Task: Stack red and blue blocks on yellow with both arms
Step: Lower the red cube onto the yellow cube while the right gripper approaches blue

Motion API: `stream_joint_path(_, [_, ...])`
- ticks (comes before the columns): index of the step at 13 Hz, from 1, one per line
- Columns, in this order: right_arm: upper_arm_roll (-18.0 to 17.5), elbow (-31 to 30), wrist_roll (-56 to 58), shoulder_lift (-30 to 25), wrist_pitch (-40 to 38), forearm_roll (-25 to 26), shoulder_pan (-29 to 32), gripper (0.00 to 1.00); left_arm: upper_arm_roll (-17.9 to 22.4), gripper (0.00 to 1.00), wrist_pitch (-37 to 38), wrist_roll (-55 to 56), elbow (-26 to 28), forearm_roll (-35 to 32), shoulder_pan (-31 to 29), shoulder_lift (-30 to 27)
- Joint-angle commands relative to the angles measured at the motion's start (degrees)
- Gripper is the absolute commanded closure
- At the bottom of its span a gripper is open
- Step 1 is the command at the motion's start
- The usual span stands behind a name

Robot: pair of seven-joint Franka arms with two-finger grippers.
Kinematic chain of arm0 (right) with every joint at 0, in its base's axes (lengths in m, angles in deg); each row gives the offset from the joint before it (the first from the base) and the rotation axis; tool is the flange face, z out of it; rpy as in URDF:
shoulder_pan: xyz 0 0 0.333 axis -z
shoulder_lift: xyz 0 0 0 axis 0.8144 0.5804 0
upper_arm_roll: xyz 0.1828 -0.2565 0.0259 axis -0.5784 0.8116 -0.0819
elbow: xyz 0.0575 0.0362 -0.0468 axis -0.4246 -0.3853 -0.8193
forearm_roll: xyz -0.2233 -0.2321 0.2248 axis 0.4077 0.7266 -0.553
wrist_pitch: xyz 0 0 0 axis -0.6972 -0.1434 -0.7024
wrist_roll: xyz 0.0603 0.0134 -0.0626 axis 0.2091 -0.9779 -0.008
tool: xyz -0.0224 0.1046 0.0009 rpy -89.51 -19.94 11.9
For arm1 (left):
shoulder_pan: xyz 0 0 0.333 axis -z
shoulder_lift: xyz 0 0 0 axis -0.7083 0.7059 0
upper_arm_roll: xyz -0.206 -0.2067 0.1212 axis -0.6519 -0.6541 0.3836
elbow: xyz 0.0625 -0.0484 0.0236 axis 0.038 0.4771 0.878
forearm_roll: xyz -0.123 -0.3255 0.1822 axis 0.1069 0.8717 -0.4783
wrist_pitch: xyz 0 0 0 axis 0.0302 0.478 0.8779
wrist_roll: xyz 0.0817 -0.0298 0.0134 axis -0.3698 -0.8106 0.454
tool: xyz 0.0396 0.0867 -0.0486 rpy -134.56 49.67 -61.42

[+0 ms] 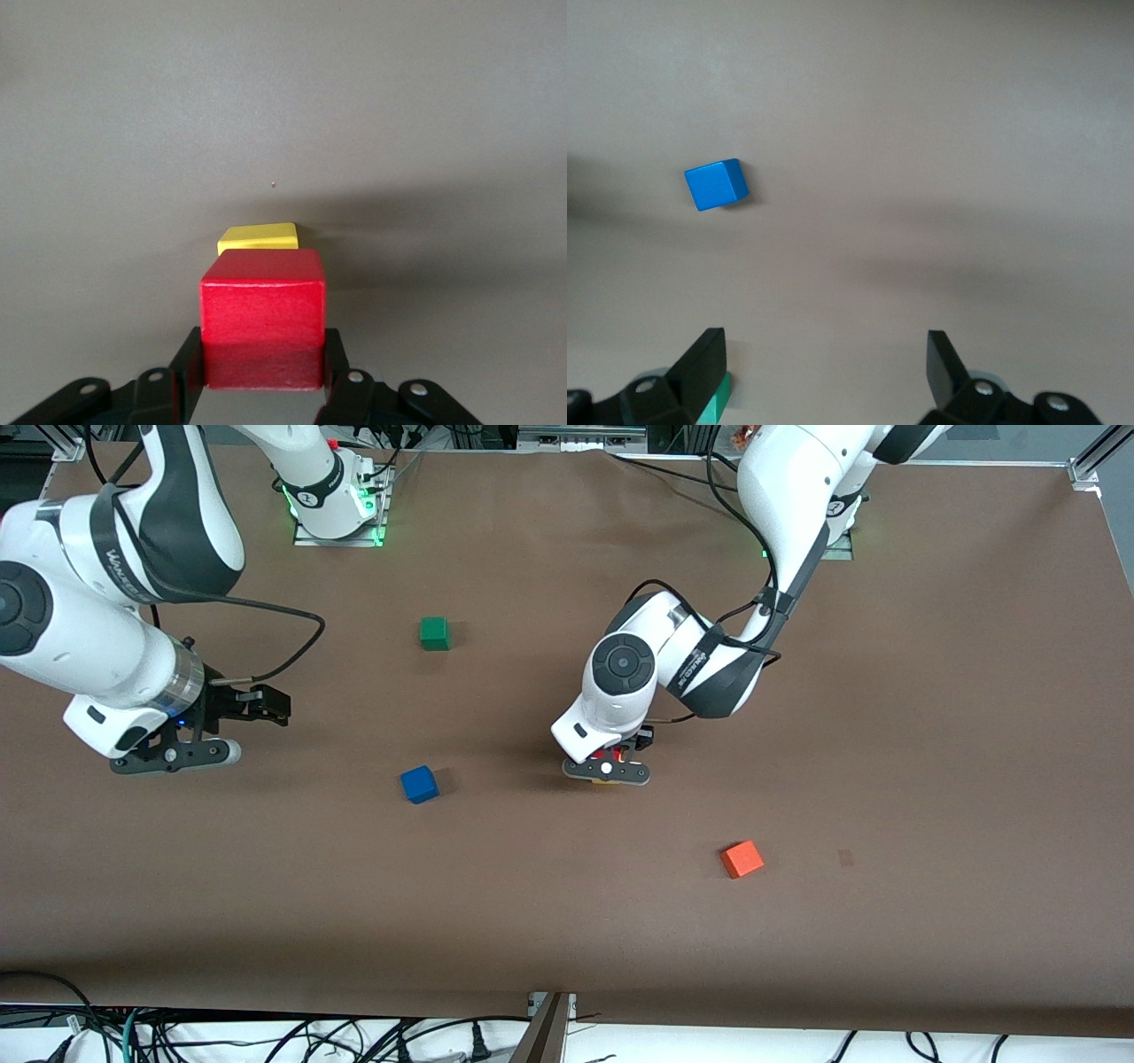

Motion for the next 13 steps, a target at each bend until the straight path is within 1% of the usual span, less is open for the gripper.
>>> stream_joint_path(1, [-0.1,1.2,0.1,1.2,1.3,-1.8,-0.1,0.00,1.0,0.99,1.1,0.2,-2.5,0.7,0.5,1.9])
stream_joint_path(4, [-0.3,1.2,0.1,2.2,2.7,-4.3,-0.3,0.00,1.2,0.99,1.1,0.3,-3.0,0.7,0.5,2.9])
stream_joint_path(6, [-0.5,1.2,-0.1,3.4,4.3,-4.5,-0.8,0.00,1.2,0.98,1.1,0.4,-3.1,0.7,0.5,3.2])
stream_joint_path(7, [-0.5,1.0,-0.3,4.1,5.2,-5.2,-1.2,0.00,1.2,0.90,1.1,0.5,-3.1,0.7,0.5,3.2])
stream_joint_path(8, [-0.5,0.9,-2.0,4.8,6.0,-5.8,-2.2,0.00,1.2,0.07,1.1,0.4,-3.1,0.7,0.4,3.2])
stream_joint_path(9, [-0.5,0.8,-3.9,5.0,6.3,-5.8,-2.6,0.00,1.3,0.00,1.1,1.1,-3.8,0.8,0.2,3.1])
stream_joint_path(11, [-0.5,-0.1,-7.2,5.6,8.0,-5.8,-4.0,0.00,1.2,0.00,1.8,2.6,-5.0,1.2,-0.9,2.5])
stream_joint_path(13, [-0.5,-2.6,-9.1,5.6,11.9,-5.9,-5.1,0.00,1.0,0.00,3.3,2.4,-5.6,3.0,-3.0,1.1])
